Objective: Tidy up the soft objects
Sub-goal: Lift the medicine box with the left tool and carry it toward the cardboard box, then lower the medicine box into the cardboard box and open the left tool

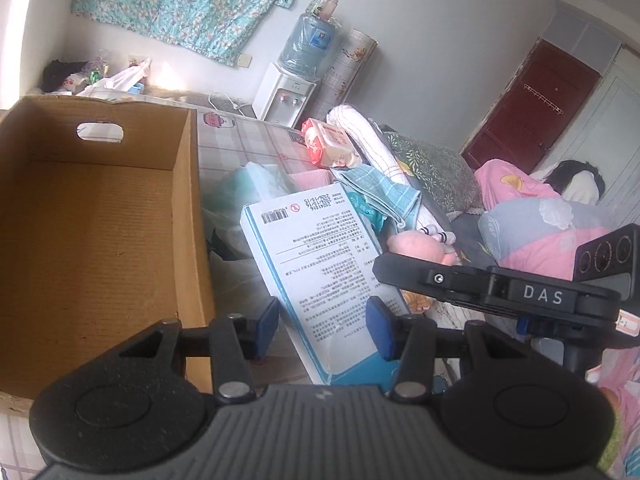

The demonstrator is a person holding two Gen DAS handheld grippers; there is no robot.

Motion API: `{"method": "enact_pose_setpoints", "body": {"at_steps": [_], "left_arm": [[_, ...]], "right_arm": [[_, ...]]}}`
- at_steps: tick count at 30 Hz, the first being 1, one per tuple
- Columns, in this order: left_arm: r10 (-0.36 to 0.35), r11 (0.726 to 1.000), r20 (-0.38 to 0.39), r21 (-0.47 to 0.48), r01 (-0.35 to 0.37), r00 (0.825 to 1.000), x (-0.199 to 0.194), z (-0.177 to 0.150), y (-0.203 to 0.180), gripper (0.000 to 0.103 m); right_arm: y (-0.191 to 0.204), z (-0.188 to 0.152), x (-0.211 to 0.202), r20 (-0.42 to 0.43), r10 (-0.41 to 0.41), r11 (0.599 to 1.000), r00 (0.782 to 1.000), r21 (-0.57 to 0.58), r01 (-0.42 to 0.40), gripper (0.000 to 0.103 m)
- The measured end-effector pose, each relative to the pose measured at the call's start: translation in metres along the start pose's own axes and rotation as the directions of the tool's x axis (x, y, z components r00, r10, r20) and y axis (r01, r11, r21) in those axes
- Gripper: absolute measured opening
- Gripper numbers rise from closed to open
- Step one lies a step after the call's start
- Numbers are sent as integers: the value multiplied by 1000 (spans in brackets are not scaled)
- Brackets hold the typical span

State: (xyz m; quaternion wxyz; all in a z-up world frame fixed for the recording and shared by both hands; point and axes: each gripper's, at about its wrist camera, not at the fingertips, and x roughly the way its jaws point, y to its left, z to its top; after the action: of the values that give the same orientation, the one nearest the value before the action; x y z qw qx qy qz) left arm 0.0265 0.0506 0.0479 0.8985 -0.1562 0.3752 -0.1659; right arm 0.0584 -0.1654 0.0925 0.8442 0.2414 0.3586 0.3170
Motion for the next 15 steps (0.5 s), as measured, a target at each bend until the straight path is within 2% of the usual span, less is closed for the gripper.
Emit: {"method": "enact_pose_setpoints", "body": {"at_steps": [4,7,11,15], "left_arm": [[87,996,49,-35,-85,995,-20,31,34,49],[137,989,52,-67,-134,989,-24,54,63,50],[196,977,15,-93,-194,980,-12,90,102,50],[203,971,-58,-121,-208,978,19,119,136,50]], "right_arm": [[29,28,50,-37,71,997,997,-32,-72,18],[46,47,90,-74,110,993,991,-42,-113,19],[58,67,145,-123,126,991,984,-37,-131,19],[50,81,192,-152,95,995,984,-14,-98,19]]}}
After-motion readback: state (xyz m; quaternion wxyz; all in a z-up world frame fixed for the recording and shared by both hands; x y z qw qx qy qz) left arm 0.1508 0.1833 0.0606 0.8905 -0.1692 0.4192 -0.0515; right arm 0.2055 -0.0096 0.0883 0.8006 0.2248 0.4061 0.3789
